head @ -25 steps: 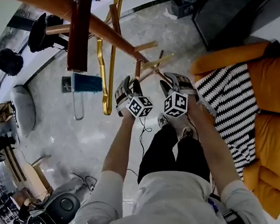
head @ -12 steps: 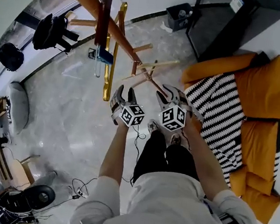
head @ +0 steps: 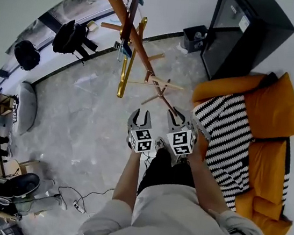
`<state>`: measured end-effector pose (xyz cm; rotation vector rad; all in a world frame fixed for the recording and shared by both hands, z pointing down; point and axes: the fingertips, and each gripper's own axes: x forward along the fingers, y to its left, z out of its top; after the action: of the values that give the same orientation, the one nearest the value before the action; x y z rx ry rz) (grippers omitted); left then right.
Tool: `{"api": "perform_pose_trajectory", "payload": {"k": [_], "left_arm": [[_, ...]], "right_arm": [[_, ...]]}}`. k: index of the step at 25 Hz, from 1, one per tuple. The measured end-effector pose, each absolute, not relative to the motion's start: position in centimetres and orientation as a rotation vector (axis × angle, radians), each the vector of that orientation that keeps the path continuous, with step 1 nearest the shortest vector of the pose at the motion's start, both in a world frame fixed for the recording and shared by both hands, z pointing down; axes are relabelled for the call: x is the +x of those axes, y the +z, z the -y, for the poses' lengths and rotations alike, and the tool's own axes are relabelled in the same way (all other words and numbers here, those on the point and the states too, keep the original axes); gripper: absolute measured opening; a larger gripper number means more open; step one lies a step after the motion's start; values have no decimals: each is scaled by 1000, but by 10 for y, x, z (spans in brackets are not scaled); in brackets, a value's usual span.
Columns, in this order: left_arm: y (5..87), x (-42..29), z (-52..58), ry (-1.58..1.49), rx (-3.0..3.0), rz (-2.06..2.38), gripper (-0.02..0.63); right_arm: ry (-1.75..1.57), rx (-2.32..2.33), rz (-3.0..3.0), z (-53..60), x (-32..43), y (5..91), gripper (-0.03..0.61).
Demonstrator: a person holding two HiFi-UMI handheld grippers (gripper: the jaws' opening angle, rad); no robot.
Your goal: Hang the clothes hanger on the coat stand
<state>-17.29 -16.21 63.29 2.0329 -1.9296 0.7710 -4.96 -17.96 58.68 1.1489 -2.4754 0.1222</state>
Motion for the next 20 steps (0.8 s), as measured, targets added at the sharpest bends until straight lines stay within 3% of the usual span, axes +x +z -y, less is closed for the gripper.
{"api": "perform_pose_trajectory", "payload": {"k": [5,20], "left_arm": [[580,-150,119,535,2019,1974,17],[461,-108,35,257,2077,2062,9]], "right_arm": [[177,1159,2604,148,-44,549,13],[93,1242,2755,75,-8,439,5]]}}
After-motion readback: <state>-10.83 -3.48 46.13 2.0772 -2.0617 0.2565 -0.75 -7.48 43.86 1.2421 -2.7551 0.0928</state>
